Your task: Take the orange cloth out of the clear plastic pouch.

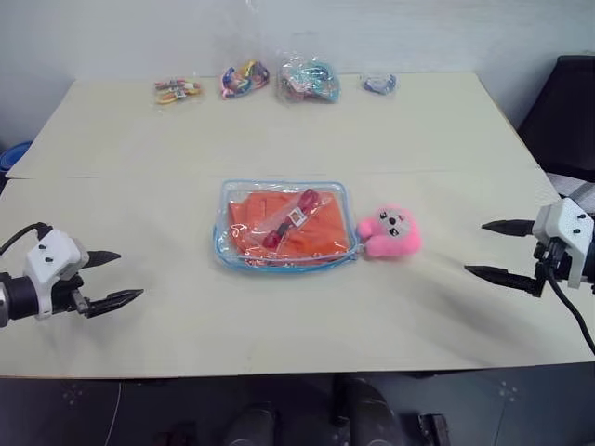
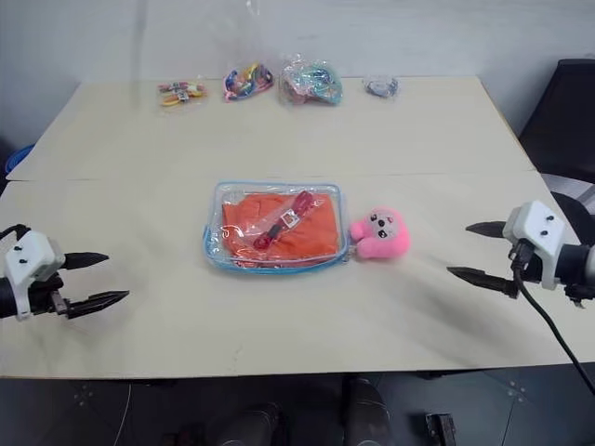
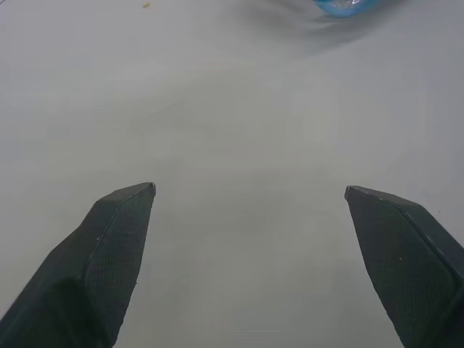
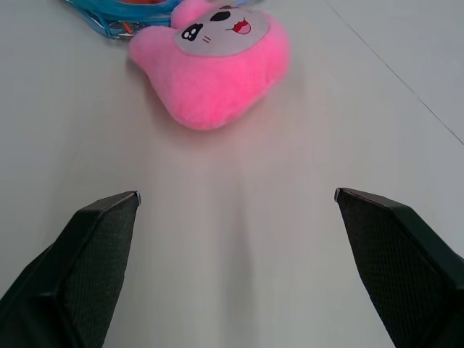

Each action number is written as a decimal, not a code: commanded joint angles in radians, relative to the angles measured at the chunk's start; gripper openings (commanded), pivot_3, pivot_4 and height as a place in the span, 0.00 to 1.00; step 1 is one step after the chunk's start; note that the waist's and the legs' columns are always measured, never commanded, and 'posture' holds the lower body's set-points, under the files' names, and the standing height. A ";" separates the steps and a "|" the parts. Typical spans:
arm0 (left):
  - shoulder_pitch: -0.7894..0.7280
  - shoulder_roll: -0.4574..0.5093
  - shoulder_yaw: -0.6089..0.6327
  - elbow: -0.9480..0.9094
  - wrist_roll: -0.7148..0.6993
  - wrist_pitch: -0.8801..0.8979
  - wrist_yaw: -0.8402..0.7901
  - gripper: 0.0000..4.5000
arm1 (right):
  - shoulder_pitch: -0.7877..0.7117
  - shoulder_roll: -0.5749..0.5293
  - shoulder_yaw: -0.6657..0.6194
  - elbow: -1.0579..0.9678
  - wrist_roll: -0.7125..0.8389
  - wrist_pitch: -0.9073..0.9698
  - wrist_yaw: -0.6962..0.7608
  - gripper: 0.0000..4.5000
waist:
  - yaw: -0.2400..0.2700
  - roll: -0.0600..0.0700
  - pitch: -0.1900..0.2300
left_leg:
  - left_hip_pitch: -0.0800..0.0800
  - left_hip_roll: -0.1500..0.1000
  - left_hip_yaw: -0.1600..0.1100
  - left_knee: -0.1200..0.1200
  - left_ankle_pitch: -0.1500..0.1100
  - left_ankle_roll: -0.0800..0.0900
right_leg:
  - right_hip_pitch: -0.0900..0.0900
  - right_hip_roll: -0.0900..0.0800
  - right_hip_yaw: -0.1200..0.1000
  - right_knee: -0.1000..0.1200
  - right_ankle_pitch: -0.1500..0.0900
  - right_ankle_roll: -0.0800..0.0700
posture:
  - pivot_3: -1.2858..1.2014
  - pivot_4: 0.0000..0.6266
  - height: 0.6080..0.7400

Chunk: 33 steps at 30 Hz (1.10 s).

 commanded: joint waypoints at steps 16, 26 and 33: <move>-0.018 0.008 0.011 0.020 -0.002 0.014 -0.006 0.99 | 0.024 0.001 -0.066 -0.052 0.037 0.036 -0.013 1.00 | 0.000 0.000 0.000 | 0.000 0.006 0.008 0.000 -0.001 -0.002 | -0.001 0.007 0.005 0.000 0.000 -0.001 | 0.52 0.24 1.00; -0.029 -0.017 0.017 -0.051 -0.058 0.094 0.000 0.99 | 0.035 0.014 -0.075 -0.107 0.078 0.103 -0.020 1.00 | 0.001 0.000 0.000 | 0.000 0.007 0.010 0.000 -0.001 -0.003 | -0.001 0.008 0.006 0.000 0.001 -0.001 | 0.52 0.24 1.00; -0.142 -0.009 0.007 -0.178 -0.191 0.276 0.024 0.99 | 0.082 0.045 -0.104 -0.263 0.133 0.182 -0.079 1.00 | 0.005 0.000 0.000 | 0.000 0.007 0.009 0.002 -0.002 -0.003 | -0.001 0.008 0.005 0.000 0.001 -0.001 | 0.52 0.24 1.00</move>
